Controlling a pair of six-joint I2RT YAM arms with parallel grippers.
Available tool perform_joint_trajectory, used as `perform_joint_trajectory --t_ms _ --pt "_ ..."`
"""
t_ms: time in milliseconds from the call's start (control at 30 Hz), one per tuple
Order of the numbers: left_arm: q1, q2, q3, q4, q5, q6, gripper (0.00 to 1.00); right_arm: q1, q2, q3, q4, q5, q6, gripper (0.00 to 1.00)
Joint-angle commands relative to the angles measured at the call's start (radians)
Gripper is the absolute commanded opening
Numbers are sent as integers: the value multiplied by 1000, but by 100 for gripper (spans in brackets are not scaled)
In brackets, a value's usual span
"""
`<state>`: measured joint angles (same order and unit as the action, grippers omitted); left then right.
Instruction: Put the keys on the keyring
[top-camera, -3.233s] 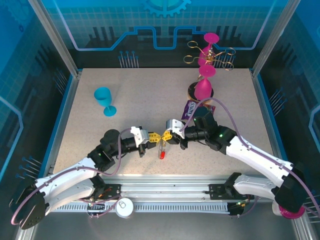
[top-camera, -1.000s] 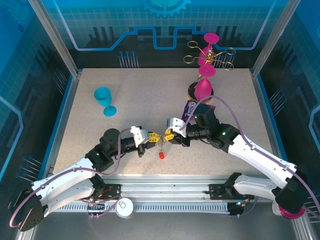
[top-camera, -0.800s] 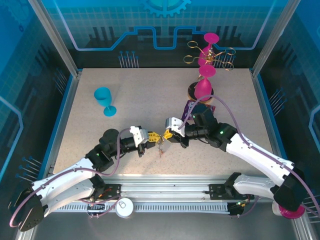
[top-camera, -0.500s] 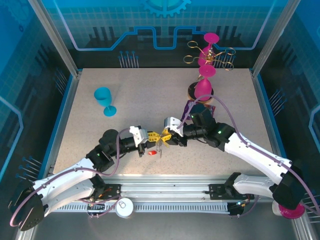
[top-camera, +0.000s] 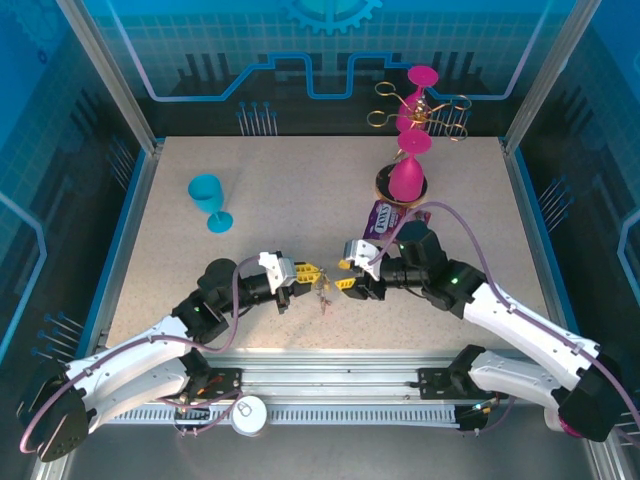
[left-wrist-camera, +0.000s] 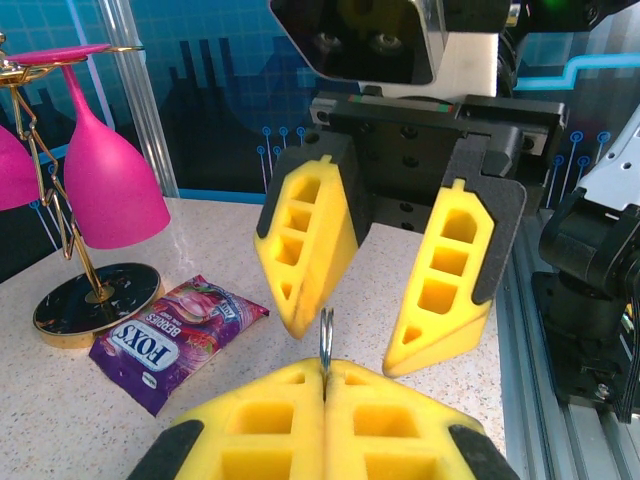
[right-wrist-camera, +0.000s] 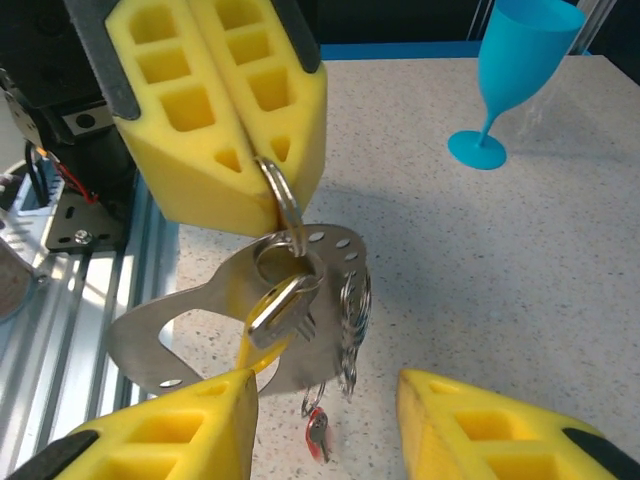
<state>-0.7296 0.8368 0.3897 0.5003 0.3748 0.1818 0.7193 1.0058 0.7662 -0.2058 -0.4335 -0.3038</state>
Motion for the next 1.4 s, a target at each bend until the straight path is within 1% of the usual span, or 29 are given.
perform_joint_trajectory --t_ms 0,233,333,367,567,767,1100,1367 --pt "-2 -10 -8 41 5 -1 0 16 0 -23 59 -57 52 42" --pt "-2 -11 -5 36 4 -1 0 49 59 -38 149 -49 74 42" --pt "-4 -11 -5 36 4 -2 0 51 80 -33 184 -36 79 39" --pt "-3 -13 -5 36 4 -3 0 53 87 -31 190 -33 77 36" --pt "-2 -21 -10 23 -8 3 0 54 89 -14 171 -19 59 10" --pt "-3 -30 -5 -37 -41 38 0 53 56 23 102 8 30 0" --pt "-3 -30 28 -170 -63 86 0 53 50 79 17 62 -10 0" --pt "-3 -27 21 -179 -97 79 0 62 71 107 -45 121 -48 0"
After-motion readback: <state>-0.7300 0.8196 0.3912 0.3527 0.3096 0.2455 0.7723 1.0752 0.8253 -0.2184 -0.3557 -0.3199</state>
